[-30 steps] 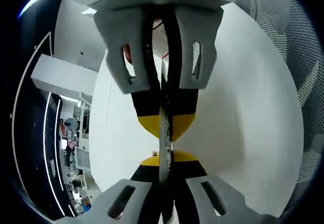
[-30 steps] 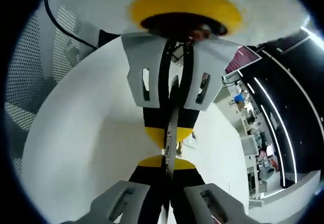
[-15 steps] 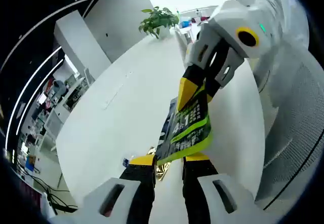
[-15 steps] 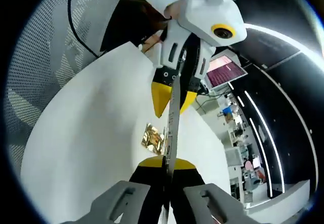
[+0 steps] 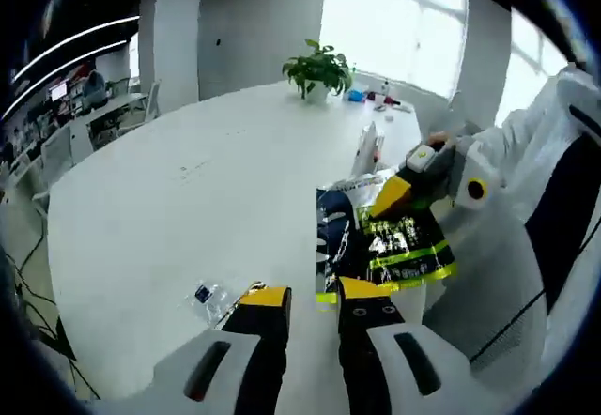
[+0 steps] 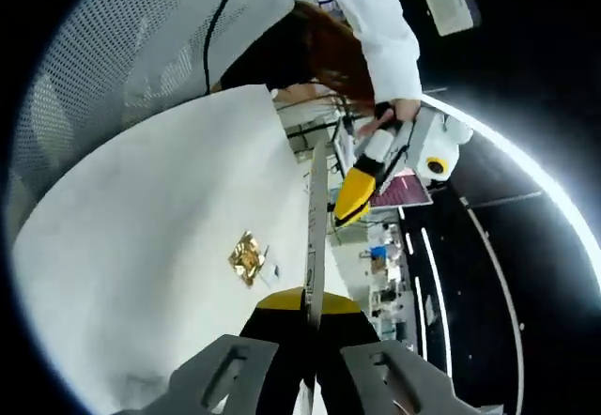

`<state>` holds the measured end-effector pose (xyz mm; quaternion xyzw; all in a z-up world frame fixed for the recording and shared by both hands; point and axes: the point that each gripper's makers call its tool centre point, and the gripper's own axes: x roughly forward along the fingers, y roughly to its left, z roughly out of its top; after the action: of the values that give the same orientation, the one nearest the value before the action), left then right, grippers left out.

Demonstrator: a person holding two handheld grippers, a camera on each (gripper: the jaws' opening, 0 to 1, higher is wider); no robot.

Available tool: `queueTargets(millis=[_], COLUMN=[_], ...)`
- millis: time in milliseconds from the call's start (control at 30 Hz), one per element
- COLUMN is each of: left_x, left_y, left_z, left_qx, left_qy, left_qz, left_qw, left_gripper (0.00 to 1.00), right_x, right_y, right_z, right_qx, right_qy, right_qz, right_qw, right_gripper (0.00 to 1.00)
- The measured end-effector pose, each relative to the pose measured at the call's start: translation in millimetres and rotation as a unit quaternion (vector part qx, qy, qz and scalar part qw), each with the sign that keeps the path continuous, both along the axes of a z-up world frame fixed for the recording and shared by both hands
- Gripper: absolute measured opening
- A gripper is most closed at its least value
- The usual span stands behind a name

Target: Arrange the skincare products in the storage area until every visible bottle or jar stands upright without overlapping.

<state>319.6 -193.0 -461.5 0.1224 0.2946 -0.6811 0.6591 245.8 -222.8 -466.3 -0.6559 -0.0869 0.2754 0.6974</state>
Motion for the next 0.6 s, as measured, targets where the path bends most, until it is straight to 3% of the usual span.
queueTargets(millis=[100,167,267,433,533,600], left_x=[-5.7,-8.7,-18.8,-38.0,-25.4,-21.9], left_y=[-10.5,-21.6,-31.7,-35.5,-34.2,-33.1], left_z=[3.7,11.5,18.9,20.7,14.0,16.3], left_qx=[-0.015,-0.040,-0.056,-0.058,-0.050,-0.059], left_qy=[0.040,0.089,0.127,0.169,0.156,0.182], left_qz=[-0.006,-0.013,-0.039,-0.071,-0.054,-0.045], left_qw=[0.9991,0.9951,0.9895,0.9814,0.9850,0.9805], left_gripper=[0.23,0.24,0.22,0.23,0.26,0.26], right_x=[-3.6,-5.9,-10.0,-15.4,-21.4,-25.4], right_y=[5.3,7.8,9.4,7.9,9.4,11.2], right_z=[10.7,17.2,25.0,35.6,40.1,42.2], right_qx=[-0.003,-0.015,-0.039,-0.071,-0.090,-0.096], right_qy=[-0.020,-0.039,-0.068,-0.100,-0.110,-0.113], right_qz=[0.015,0.028,0.046,0.069,0.090,0.101], right_qw=[0.9997,0.9987,0.9959,0.9900,0.9858,0.9837], right_gripper=[0.00,0.00,0.00,0.00,0.00,0.00])
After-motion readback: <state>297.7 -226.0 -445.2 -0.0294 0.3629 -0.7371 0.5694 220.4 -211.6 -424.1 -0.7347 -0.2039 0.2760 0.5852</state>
